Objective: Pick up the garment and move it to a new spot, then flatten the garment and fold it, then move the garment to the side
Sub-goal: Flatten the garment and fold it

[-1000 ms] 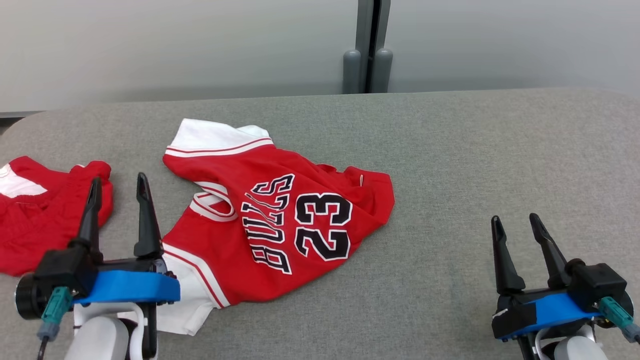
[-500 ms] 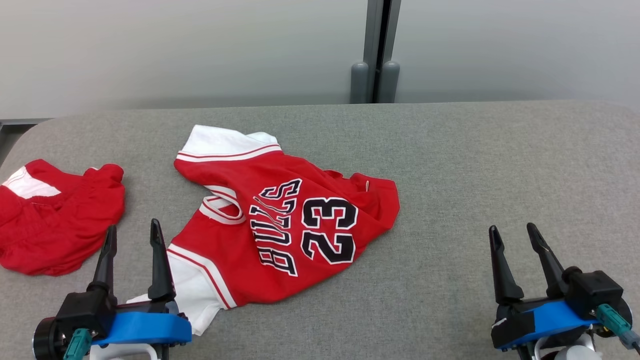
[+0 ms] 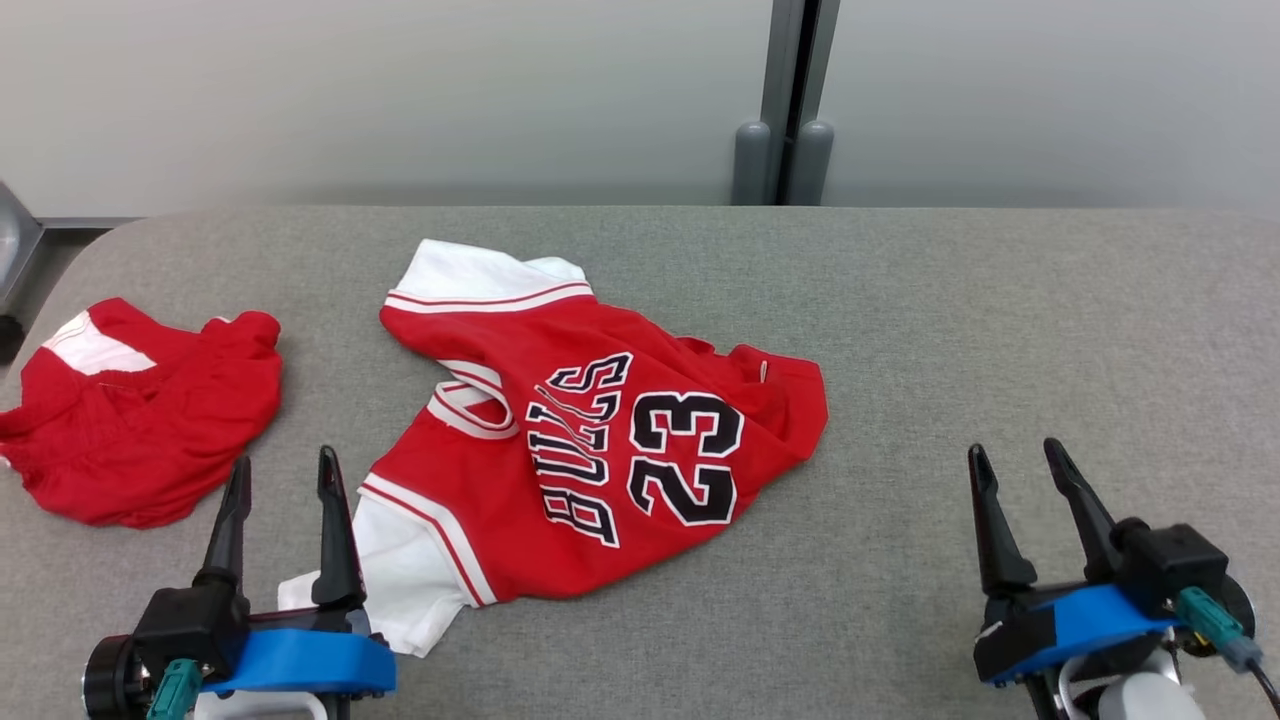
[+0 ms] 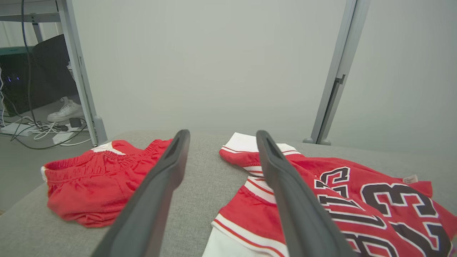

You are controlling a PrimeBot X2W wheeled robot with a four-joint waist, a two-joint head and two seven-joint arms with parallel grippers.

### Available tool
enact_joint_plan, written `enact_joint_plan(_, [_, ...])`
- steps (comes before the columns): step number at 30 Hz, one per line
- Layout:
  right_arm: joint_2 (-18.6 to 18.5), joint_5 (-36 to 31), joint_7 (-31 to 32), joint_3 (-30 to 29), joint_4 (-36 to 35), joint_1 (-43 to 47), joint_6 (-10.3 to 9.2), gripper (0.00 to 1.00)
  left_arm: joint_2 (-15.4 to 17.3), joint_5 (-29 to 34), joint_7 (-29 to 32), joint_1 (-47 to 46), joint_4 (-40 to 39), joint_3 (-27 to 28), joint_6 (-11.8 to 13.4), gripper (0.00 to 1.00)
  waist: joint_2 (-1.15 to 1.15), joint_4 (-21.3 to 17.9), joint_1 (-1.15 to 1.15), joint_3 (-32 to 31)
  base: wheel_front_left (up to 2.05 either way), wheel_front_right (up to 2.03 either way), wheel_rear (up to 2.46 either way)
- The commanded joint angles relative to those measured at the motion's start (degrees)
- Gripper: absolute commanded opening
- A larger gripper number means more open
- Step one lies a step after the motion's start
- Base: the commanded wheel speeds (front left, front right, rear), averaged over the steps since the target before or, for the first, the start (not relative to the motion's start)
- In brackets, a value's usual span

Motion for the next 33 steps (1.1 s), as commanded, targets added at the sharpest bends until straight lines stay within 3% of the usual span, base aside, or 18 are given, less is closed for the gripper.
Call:
enact_joint_plan(1, [-0.11,-0.33,0.08,0.25,0.15,-1.41,0.14,1.0,0.0,0.27,-0.18,-0.94,0.16,-0.07,-0.18,1.0,0.0,0.41,0.0,0.29,0.0,0.0,0.0])
enact_joint_plan(9, [-0.46,-4.57,2.28,3.81,5.83,-11.97,0.13,1.0,-1.25,1.27,-0.18,-2.99,0.89,-1.06,-1.73,1.0,0.0,3.8,0.0,2.23,0.0,0.0,0.0])
enact_joint_plan(16, [-2.53,-6.66,3.81,4.66,16.58,-20.44,0.12,1.0,-2.04,1.22,-0.18,-5.4,1.99,-2.85,-2.62,1.0,0.0,7.88,0.0,4.76,0.0,0.0,0.0])
enact_joint_plan(25, [-4.48,-8.12,4.69,3.07,31.95,-25.75,0.09,1.0,-2.33,0.28,-0.18,-7.26,2.31,-4.71,-2.58,1.0,0.0,11.12,0.0,6.8,0.0,0.0,0.0])
enact_joint_plan(33, [-3.47,-7.11,3.63,3.03,41.48,-27.95,0.09,1.0,-2.35,-0.54,-0.18,-7.83,2.59,-6.19,-1.97,1.0,0.0,12.05,0.0,7.17,0.0,0.0,0.0])
